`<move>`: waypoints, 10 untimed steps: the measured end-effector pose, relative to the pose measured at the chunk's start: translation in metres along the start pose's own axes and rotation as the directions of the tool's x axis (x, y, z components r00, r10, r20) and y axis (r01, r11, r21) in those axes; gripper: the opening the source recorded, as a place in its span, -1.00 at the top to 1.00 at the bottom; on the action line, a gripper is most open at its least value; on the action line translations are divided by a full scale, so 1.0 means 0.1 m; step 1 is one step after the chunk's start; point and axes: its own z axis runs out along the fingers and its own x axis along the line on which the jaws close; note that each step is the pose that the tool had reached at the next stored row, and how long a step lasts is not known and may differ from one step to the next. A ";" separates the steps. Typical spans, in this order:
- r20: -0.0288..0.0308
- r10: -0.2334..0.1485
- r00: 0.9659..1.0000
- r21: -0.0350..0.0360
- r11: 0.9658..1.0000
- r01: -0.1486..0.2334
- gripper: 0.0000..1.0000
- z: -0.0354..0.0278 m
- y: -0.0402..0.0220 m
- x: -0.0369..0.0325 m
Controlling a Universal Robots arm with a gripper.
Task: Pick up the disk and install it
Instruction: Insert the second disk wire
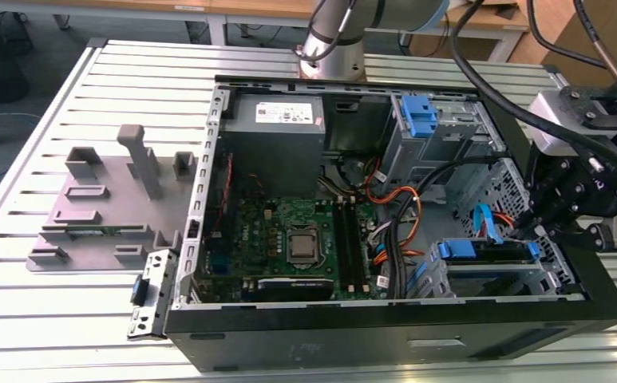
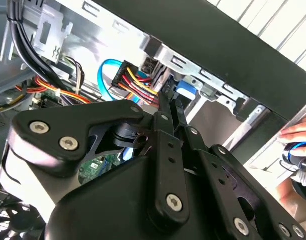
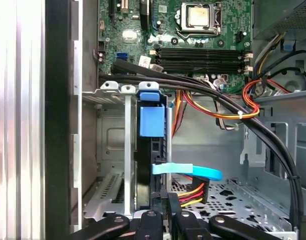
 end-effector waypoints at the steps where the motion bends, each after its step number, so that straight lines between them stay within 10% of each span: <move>1: 0.000 0.000 1.000 0.000 1.000 0.000 0.67 0.001 0.001 0.017; 10: 0.000 0.000 1.000 0.001 1.000 0.000 0.67 0.039 0.009 0.062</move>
